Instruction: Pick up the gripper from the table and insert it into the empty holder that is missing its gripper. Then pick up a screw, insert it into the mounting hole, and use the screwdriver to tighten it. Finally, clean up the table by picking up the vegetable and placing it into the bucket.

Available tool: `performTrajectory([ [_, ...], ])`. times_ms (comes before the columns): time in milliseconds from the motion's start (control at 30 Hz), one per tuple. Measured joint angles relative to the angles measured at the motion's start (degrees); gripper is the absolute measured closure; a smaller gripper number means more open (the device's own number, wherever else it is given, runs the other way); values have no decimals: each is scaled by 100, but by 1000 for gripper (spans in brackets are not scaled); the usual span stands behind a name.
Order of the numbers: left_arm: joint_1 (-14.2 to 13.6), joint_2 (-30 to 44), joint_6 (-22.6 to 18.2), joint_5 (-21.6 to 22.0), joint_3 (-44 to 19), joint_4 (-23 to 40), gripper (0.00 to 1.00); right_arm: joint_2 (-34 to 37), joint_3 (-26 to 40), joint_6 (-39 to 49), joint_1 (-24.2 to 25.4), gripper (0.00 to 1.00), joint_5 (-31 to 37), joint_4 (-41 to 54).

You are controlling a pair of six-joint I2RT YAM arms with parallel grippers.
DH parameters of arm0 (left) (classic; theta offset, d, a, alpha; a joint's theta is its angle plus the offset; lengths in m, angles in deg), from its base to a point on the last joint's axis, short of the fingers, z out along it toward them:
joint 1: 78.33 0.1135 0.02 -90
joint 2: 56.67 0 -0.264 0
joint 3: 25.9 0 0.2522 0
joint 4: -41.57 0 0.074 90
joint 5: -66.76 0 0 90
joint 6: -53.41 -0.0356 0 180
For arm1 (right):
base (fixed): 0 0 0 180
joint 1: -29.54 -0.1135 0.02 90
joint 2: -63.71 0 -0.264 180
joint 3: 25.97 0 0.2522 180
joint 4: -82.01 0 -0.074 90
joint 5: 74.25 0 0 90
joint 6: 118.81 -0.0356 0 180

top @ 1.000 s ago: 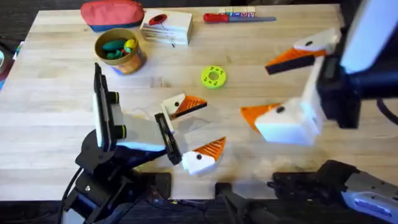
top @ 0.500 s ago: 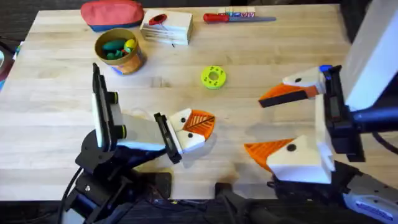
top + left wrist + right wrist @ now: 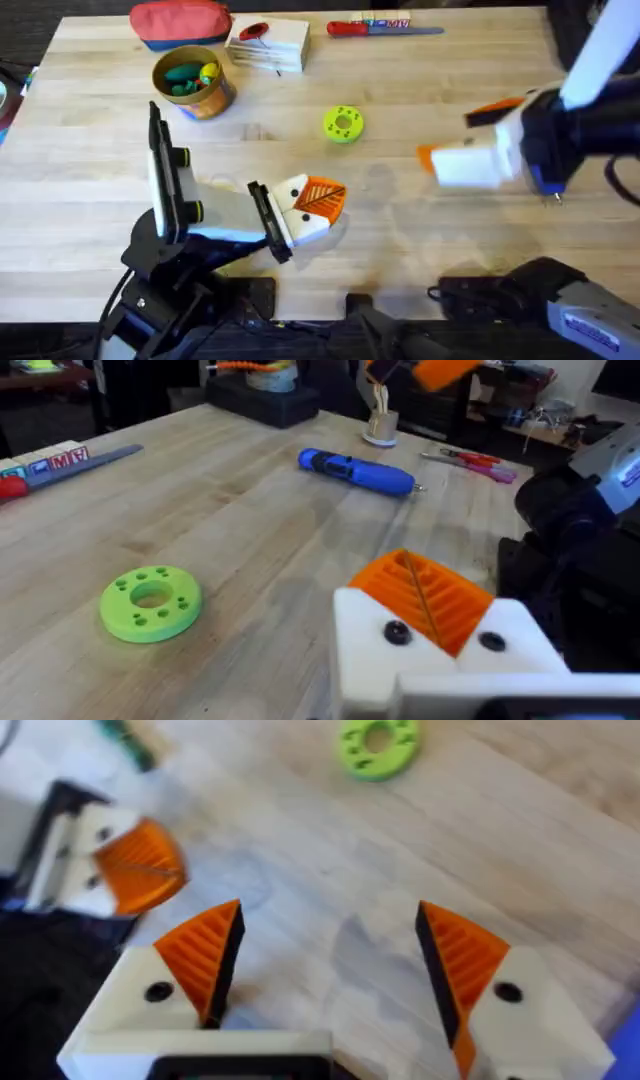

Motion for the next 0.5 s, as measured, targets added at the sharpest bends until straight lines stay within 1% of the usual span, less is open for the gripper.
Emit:
performTrajectory([
  [133, 0, 0, 0, 0, 0, 1, 992, 467, 0, -50, 1164, 7, 720, -140],
  [233, 0, 0, 0, 4, 0, 0, 992, 834, -2, -142, 2098, 7, 1041, -241],
  [300, 0, 0, 0, 11, 0, 0, 992, 1007, -11, -143, 2661, 7, 1172, -241],
  [400, 0, 0, 0, 13, 0, 0, 992, 1192, -17, 168, 3466, 7, 1286, -262],
  [500, 0, 0, 0, 13, 0, 0, 992, 1385, -17, 539, 4102, 7, 1355, -426],
])
